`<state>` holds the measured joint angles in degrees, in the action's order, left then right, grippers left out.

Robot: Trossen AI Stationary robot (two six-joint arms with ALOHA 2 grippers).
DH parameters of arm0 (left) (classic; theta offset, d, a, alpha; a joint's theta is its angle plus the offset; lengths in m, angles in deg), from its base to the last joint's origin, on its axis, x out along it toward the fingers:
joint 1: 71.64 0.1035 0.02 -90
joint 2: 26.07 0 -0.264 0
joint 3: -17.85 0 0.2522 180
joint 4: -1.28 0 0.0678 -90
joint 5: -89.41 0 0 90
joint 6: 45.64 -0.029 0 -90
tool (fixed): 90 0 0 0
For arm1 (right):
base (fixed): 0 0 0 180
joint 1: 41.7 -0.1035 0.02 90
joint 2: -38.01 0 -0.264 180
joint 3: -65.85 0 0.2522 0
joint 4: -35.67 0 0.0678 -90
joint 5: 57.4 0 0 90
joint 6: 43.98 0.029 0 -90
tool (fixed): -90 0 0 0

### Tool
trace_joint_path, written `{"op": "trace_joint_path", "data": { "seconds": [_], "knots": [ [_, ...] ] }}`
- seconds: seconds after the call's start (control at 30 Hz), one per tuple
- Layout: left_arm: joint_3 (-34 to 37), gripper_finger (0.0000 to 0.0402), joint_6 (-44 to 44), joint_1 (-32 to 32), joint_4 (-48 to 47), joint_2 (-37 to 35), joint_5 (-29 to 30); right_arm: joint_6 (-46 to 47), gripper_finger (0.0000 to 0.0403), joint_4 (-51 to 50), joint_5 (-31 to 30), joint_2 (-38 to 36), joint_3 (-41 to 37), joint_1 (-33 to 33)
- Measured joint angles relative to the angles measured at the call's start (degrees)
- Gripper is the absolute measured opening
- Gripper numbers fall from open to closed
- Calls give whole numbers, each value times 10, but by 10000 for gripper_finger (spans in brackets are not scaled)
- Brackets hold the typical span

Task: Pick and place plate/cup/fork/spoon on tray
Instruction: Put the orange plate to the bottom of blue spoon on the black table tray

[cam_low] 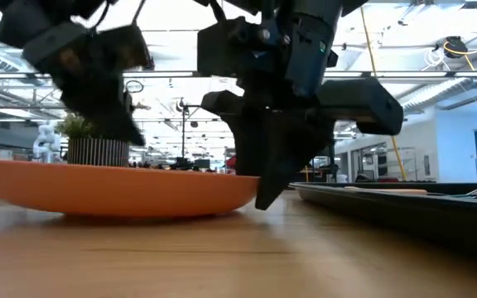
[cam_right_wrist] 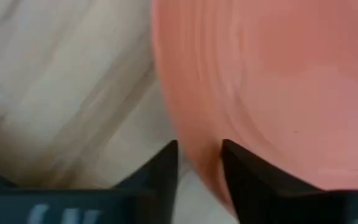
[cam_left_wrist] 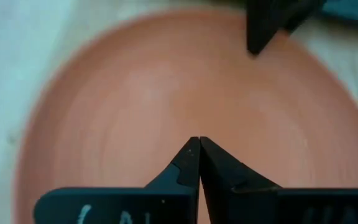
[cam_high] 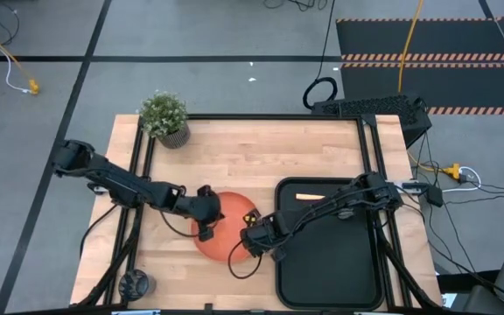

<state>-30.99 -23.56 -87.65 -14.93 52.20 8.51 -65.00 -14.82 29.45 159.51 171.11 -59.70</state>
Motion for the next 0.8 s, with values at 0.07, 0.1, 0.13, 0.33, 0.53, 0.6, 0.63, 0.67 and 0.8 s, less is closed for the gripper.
{"op": "trace_joint_path", "data": {
  "seconds": [0.07, 0.1, 0.13, 0.33, 0.53, 0.6, 0.63, 0.67, 0.8],
  "knots": [
    [-7, 15, -7, -3, 2, -29, 20, -14, 41, -2, -12, -1, 0, 0],
    [-10, 16, -13, -6, 12, -43, 28, -19, 23, -1, -18, -2, 0, -1],
    [-10, 16, -21, -12, 12, -60, 39, -20, 14, 1, -27, -2, 0, -1],
    [-9, 16, -63, -75, 42, -152, 127, -27, 2, -21, -64, -12, -1, -1],
    [-10, 17, -109, -130, 38, -189, 239, -10, 1, -55, -77, -74, -1, -15],
    [-10, 17, -121, -133, 34, -189, 255, 11, 1, -71, -86, -104, -1, -25],
    [-10, 17, -126, -131, 34, -189, 258, 31, 1, -83, -87, -117, -1, -30],
    [-10, 17, -131, -127, 35, -189, 260, 57, 0, -99, -86, -129, -1, -35],
    [-10, 17, -155, -108, 40, -192, 262, 176, 0, -193, -86, -155, 0, -73]
  ]
}}
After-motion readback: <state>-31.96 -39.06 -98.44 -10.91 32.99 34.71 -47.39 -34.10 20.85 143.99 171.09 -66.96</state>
